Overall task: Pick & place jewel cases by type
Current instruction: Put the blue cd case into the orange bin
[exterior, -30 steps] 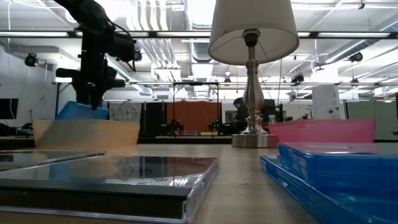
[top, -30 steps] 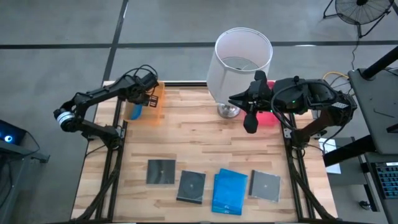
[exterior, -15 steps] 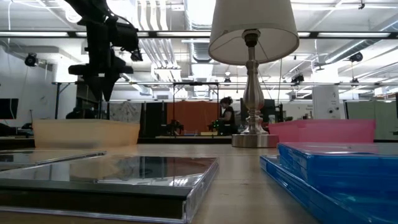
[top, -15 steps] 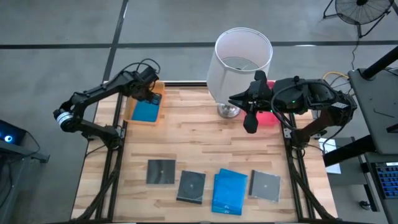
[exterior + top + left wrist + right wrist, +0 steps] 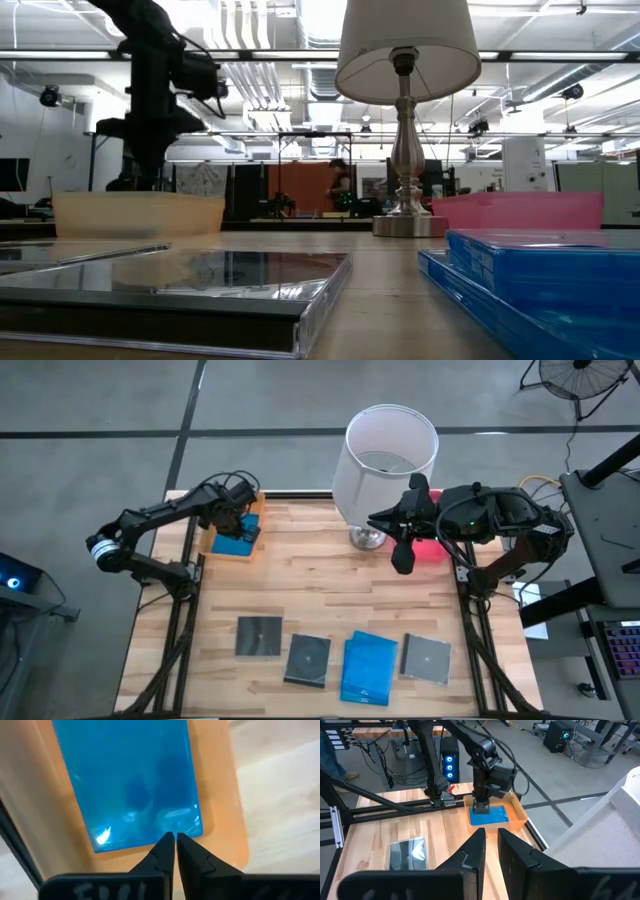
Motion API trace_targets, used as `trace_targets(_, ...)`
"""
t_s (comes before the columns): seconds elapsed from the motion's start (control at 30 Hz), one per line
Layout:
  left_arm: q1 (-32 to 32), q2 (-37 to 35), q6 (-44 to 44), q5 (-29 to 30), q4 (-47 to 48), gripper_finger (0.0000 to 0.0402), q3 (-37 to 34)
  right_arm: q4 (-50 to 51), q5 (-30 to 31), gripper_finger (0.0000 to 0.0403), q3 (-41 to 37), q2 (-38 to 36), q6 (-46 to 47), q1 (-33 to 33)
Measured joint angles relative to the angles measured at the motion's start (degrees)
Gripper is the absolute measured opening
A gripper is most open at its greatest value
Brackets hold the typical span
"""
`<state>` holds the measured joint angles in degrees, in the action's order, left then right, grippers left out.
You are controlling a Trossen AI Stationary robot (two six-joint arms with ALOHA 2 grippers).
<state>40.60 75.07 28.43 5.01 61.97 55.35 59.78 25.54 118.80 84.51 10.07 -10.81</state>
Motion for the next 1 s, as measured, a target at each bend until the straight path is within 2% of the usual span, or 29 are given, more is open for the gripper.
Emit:
trace_targets(0.23,-1.3,0.0,0.6,-5.0,-7.4,0.0000,-6.8,0.0,0.0,0.0043,0.0,0.1,0.2,0.1)
trace_targets(1.0,-1.3,0.0,6.4,-7.2,-22.1,0.0000,-18.4,-0.1,0.1,0.0043,0.0,0.1,0.3,0.7)
